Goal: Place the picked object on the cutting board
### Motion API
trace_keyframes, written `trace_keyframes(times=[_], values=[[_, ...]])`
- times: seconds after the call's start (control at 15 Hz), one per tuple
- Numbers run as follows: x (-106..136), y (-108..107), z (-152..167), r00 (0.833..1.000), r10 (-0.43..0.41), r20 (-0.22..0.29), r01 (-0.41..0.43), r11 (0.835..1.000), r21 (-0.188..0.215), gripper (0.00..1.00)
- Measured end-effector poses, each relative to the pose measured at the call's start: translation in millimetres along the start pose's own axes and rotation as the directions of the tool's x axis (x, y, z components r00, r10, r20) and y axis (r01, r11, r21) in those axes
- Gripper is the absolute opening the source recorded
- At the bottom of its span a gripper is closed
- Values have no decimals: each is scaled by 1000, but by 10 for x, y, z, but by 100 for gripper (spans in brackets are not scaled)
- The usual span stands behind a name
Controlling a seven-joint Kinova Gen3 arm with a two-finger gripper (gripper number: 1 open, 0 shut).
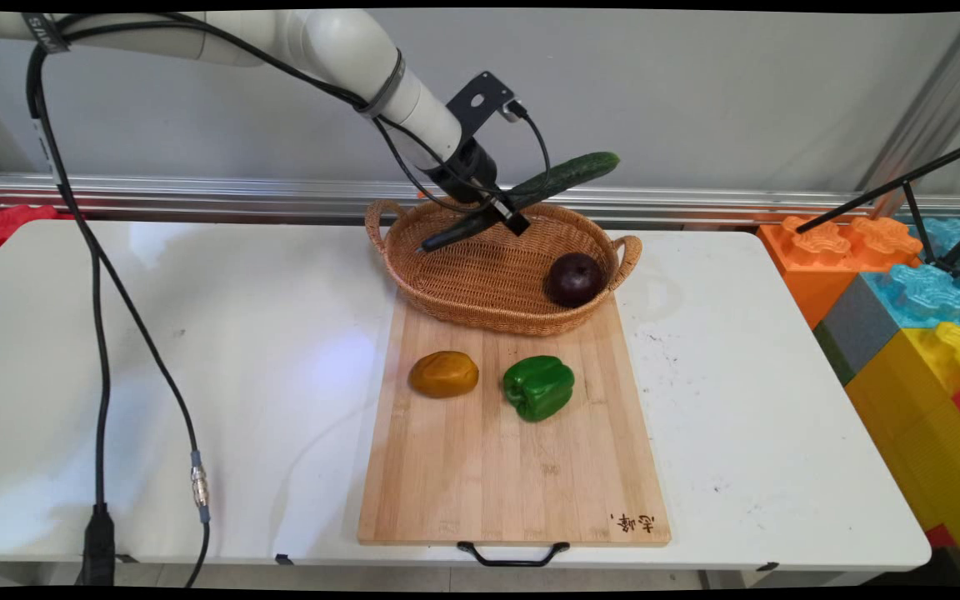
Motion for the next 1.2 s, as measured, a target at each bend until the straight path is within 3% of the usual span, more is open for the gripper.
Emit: trace_keyframes(times=[0.27, 0.6, 0.93, 1.2], values=[[112, 188, -198, 999, 42, -24, -42, 999, -13, 0], [259, 635, -664, 994, 101, -40, -103, 994, -44, 0], [270, 1237, -1197, 983, 179, -47, -184, 972, -146, 0], [27, 1608, -1403, 966, 260, 10, -250, 937, -243, 0]])
